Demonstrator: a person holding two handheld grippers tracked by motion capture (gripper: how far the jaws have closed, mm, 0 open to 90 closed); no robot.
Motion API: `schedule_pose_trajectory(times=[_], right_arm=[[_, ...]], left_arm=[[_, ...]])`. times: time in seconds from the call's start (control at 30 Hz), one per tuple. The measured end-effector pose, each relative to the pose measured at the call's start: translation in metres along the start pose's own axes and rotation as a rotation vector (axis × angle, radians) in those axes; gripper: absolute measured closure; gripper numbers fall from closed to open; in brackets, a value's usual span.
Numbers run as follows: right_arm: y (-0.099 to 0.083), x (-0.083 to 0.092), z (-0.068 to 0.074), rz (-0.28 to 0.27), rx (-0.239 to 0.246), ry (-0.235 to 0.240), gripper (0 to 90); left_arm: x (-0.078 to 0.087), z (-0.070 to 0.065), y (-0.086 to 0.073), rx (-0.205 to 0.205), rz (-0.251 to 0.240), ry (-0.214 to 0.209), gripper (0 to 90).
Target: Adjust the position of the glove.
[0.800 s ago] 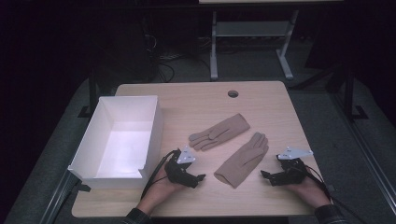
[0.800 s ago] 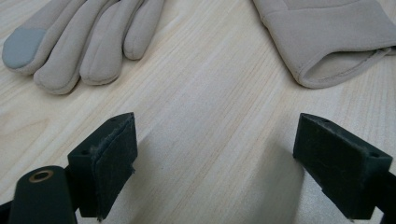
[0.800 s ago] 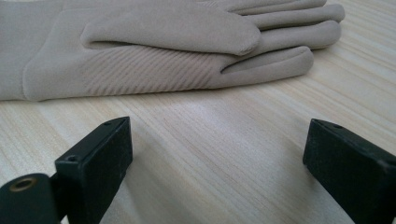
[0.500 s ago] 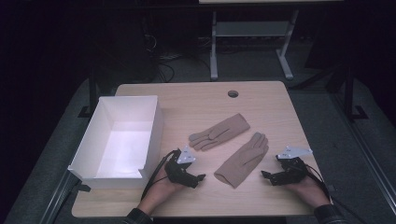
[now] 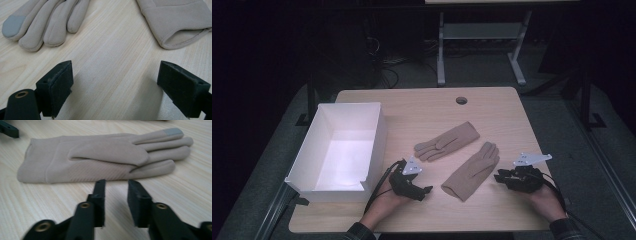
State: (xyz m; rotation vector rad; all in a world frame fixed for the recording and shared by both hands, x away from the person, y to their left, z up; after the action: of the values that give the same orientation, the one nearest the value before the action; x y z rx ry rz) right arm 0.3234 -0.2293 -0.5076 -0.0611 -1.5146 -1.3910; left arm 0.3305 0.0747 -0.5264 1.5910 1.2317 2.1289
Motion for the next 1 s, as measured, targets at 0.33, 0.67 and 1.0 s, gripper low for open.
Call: schedule_pose_trajectory(times=[0.33,0.67,1.0], right_arm=[[0.014,-0.004,0.012,-0.026,0.013,0.059,89.8],[0.024,-0.010,0.030,-0.028,0.079,0.099,89.8],[0.030,-0.017,0.045,-0.018,0.123,0.132,89.9]], left_arm=[[0.000,0.001,0.000,-0.011,0.003,0.001,12.8],[0.000,0.001,0.000,-0.010,0.003,0.005,12.8],[0.000,0.001,0.000,-0.008,0.004,0.006,12.8]])
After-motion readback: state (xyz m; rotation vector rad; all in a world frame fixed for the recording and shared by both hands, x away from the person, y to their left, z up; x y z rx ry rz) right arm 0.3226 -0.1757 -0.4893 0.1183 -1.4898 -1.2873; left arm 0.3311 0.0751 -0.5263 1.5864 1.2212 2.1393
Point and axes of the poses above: each handheld gripper's, and its own axes: x roughly backward along the jaws, y roughly out of its top, z roughly to its left, the point moved 7 cm from there along -x, roughly forward along the jaws, and after that the axes turned 6 degrees about -x, right-handed, at the moved point
